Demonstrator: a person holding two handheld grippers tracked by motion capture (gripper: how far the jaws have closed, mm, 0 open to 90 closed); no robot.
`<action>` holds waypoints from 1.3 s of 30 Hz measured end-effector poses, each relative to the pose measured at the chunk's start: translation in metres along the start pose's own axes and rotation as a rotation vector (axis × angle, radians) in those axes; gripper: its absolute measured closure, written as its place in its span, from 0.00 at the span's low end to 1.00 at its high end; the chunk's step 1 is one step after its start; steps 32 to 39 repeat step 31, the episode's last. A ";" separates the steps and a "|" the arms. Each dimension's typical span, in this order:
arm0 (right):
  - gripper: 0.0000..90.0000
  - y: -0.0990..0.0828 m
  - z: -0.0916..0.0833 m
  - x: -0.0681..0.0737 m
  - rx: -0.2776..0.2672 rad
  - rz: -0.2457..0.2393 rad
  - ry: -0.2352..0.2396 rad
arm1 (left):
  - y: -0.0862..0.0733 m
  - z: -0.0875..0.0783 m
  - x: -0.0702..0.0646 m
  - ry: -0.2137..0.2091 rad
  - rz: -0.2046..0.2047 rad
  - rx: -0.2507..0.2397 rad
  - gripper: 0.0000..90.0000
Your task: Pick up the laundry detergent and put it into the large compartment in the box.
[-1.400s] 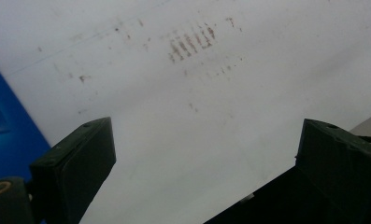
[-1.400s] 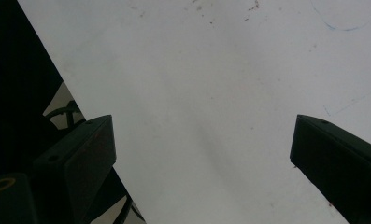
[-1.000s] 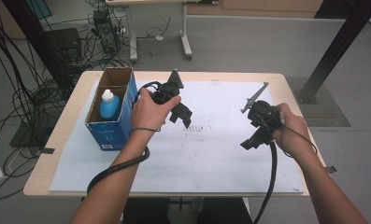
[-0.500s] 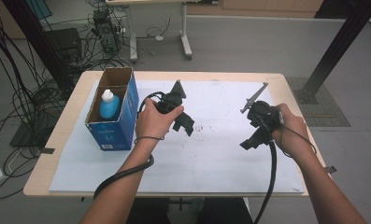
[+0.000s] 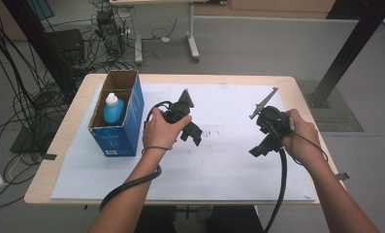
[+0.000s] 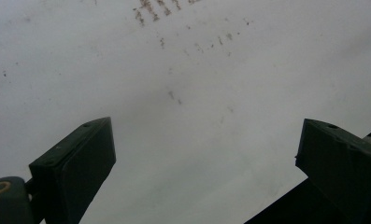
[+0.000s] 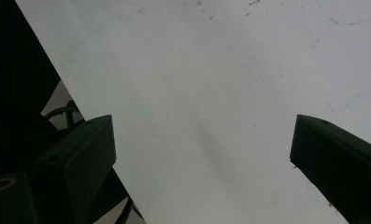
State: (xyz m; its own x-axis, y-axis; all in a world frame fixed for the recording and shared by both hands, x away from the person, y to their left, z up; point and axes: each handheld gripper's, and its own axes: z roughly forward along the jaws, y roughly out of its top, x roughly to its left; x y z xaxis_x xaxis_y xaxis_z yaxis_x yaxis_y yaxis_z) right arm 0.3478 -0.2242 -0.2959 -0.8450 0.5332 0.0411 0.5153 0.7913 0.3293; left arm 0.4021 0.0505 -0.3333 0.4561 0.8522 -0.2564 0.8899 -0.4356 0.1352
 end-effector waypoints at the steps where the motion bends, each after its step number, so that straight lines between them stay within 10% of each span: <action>1: 0.07 0.000 0.000 0.000 0.001 0.001 0.000 | 0.000 0.000 0.000 -0.001 0.000 -0.003 0.06; 39: 0.07 -0.007 -0.004 0.011 -0.003 0.021 -0.011 | -0.008 -0.004 0.000 0.010 -0.012 -0.003 0.06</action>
